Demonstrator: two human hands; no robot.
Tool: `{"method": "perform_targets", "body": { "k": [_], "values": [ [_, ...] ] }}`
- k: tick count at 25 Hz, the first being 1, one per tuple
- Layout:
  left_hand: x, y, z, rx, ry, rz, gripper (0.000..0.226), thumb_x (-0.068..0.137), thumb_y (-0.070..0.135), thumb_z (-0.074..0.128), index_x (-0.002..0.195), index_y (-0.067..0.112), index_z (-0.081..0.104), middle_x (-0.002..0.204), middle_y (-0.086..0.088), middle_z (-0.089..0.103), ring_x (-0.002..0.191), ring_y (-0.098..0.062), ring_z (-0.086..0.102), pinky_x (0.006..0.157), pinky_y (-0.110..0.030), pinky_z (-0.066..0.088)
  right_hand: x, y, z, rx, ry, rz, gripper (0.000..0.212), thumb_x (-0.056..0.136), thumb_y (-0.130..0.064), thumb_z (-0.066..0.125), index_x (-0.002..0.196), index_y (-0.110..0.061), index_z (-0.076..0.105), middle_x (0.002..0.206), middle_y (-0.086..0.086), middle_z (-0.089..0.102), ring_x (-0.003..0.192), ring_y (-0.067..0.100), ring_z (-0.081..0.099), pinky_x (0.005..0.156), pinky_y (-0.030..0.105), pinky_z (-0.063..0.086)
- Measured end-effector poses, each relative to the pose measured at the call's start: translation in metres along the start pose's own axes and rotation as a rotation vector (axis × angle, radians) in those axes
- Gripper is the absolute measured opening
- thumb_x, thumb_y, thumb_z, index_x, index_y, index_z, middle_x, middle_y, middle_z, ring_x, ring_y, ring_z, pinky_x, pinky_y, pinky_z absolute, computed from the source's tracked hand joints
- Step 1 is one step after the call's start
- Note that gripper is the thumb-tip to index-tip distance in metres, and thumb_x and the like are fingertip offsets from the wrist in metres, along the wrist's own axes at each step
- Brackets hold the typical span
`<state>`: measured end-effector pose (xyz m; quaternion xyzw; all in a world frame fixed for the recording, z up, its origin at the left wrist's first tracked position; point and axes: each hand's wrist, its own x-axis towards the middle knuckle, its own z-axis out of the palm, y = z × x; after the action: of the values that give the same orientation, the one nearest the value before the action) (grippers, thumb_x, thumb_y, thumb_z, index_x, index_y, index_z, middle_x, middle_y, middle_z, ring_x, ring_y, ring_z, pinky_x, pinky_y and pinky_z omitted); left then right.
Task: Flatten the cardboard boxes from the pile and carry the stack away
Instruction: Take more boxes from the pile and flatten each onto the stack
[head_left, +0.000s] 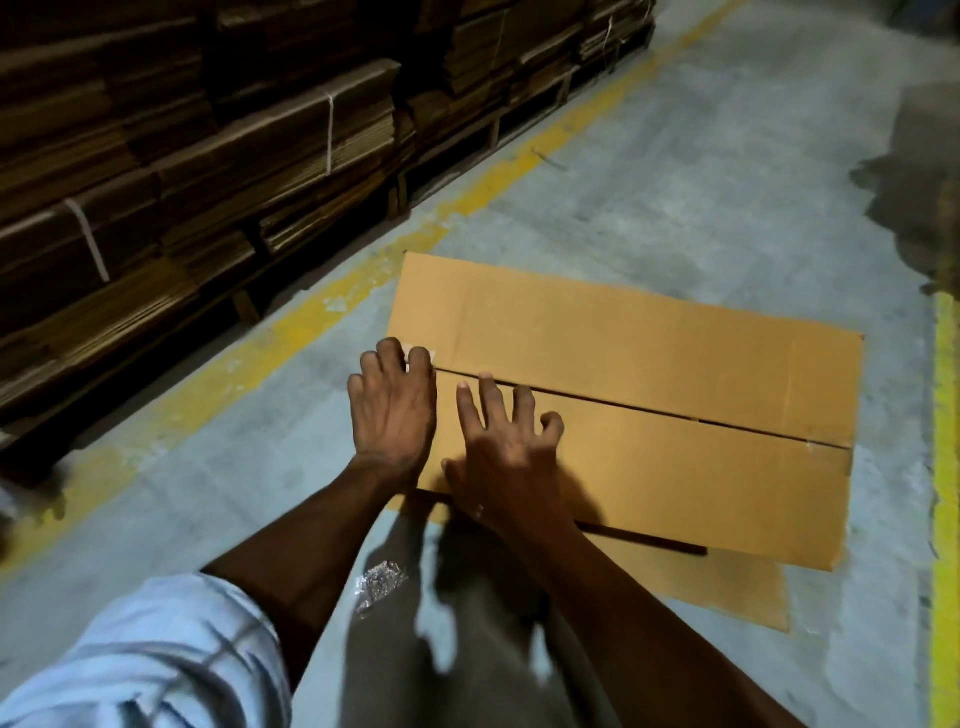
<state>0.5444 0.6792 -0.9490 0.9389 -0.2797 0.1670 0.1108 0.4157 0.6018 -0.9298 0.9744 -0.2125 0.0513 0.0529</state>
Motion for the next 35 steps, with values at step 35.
{"method": "perform_targets", "body": {
  "k": [35],
  "values": [
    [0.043, -0.056, 0.001, -0.636, 0.224, -1.032, 0.038, 0.097, 0.026, 0.047, 0.131, 0.011, 0.049, 0.136, -0.013, 0.045, 0.107, -0.027, 0.056, 0.088, -0.037, 0.05, 0.003, 0.015, 0.011, 0.071, -0.026, -0.056, 0.094, 0.077, -0.061, 0.063, 0.156, -0.027, 0.023, 0.162, 0.003, 0.027, 0.137, 0.037, 0.032, 0.096, 0.057, 0.031]
  ]
}}
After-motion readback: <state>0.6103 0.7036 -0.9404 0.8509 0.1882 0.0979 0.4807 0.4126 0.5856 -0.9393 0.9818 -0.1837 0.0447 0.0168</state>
